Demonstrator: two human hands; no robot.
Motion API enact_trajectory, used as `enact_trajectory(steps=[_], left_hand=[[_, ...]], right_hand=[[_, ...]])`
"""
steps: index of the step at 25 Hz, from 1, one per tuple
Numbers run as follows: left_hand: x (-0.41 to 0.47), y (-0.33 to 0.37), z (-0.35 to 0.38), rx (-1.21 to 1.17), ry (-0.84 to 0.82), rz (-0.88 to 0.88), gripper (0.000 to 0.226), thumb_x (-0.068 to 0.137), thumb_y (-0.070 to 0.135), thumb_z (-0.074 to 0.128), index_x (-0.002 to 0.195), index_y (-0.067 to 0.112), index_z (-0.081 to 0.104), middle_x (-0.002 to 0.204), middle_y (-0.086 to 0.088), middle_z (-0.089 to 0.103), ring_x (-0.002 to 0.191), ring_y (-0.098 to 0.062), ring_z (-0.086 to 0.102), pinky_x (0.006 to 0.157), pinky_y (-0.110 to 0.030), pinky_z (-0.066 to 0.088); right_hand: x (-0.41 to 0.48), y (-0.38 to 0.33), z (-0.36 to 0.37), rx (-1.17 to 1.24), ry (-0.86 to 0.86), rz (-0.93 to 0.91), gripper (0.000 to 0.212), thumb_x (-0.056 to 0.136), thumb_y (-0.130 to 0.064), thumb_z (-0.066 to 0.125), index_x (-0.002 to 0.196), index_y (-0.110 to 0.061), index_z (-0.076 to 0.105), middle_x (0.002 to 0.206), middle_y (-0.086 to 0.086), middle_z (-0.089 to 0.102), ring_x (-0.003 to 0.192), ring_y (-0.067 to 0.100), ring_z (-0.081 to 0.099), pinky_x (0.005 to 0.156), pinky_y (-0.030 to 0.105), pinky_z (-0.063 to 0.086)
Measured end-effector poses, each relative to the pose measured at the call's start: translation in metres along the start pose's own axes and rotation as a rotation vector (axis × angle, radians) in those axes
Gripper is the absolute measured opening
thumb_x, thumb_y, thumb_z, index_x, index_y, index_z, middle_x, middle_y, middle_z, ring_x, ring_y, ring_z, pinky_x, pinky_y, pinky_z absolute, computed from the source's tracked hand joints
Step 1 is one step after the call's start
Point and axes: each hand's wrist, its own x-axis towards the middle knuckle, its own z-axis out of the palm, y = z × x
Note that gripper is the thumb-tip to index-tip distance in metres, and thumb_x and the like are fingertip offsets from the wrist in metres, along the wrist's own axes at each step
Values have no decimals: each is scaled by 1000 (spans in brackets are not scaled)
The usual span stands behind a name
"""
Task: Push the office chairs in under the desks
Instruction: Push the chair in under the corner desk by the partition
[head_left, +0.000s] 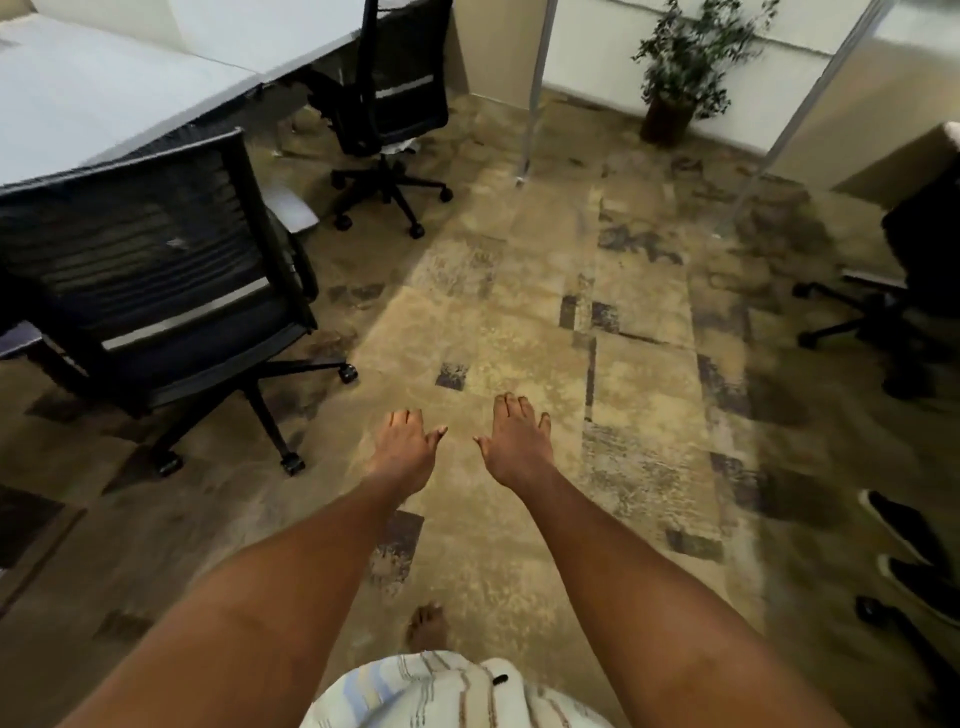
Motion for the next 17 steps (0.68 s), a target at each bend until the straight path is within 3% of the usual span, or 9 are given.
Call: enact_trajectory(steps=[9,17], left_hand=[[202,78,-11,7,-43,117,47,99,43,37,124,5,50,126,-17,52,120,-32,44,100,-39,34],[392,166,-8,-14,-39,76,54,98,44,39,131,2,46,133,-17,49,124,-32,42,103,-41,34]], right_hand=[[167,90,-60,35,49,184,69,98,-43,45,150,-9,15,159,9,15,146,27,10,114,57,15],[347,184,-126,28,71,134,69,98,-44,46,149,-10,17,158,10,18,145,29,12,113,57,15]])
